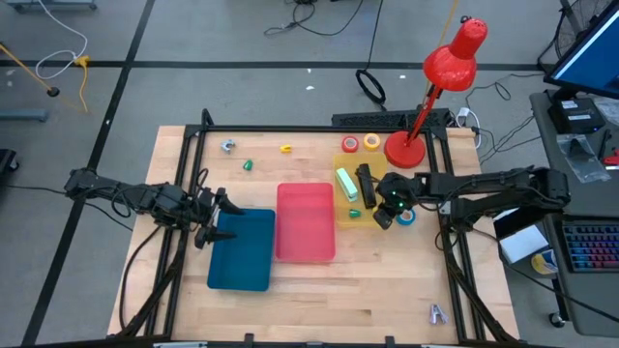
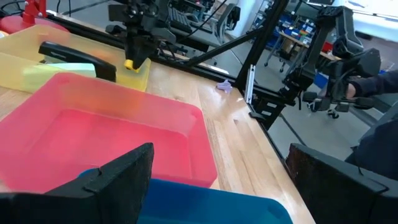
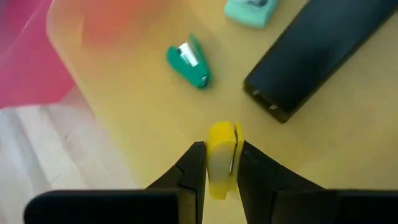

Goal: Pick and place Stapler, Stapler remover, tape
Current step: Put the bottom yellow stapler into the yellow bin, then put the green stapler into the yellow bin

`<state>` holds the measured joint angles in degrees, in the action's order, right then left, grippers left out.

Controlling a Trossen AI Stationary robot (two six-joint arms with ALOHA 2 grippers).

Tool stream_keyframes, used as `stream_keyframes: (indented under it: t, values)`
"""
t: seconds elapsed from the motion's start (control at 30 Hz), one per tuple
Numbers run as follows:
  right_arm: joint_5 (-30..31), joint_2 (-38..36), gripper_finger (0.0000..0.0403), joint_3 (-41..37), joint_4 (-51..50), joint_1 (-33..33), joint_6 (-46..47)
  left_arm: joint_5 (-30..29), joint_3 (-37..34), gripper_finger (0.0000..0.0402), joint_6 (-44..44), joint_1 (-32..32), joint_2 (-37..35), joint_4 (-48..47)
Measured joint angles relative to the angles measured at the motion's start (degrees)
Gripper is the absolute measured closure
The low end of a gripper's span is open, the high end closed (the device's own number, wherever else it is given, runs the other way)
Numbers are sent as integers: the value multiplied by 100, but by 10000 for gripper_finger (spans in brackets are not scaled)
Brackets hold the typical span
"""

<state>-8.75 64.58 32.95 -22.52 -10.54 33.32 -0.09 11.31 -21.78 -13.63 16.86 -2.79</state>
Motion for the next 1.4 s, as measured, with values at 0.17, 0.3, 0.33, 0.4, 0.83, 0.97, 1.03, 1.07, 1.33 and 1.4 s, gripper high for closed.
stream_keyframes:
  t: [0.17,0.3,0.33,0.4,0.83,0.97,1.03,1.07,1.33,1.4]
  values:
    - [-358,0,334,0,-9,4,-171,1,0,36,1,0,0,0]
    - [-356,0,307,0,4,0,-124,-1,0,36,-2,0,0,2]
    - [-354,0,299,0,9,0,-122,-1,0,36,-2,0,0,3]
    - [-361,-2,287,0,15,2,-110,-1,0,36,-4,0,0,4]
    - [-354,-114,274,-2,527,1,-56,-5,0,36,-308,0,0,97]
    - [-356,-315,277,-2,1245,0,216,-59,0,36,-528,0,0,678]
    - [-356,-464,277,-2,1734,4,264,-164,0,36,-516,0,0,1119]
    - [-356,-552,277,-2,1960,11,257,-234,0,36,-486,0,-2,1336]
    - [-356,-1439,278,-2,3177,13,-259,-678,2,36,63,0,-1,2902]
    - [-350,-1692,280,-2,3151,13,-396,-797,4,36,331,0,0,3109]
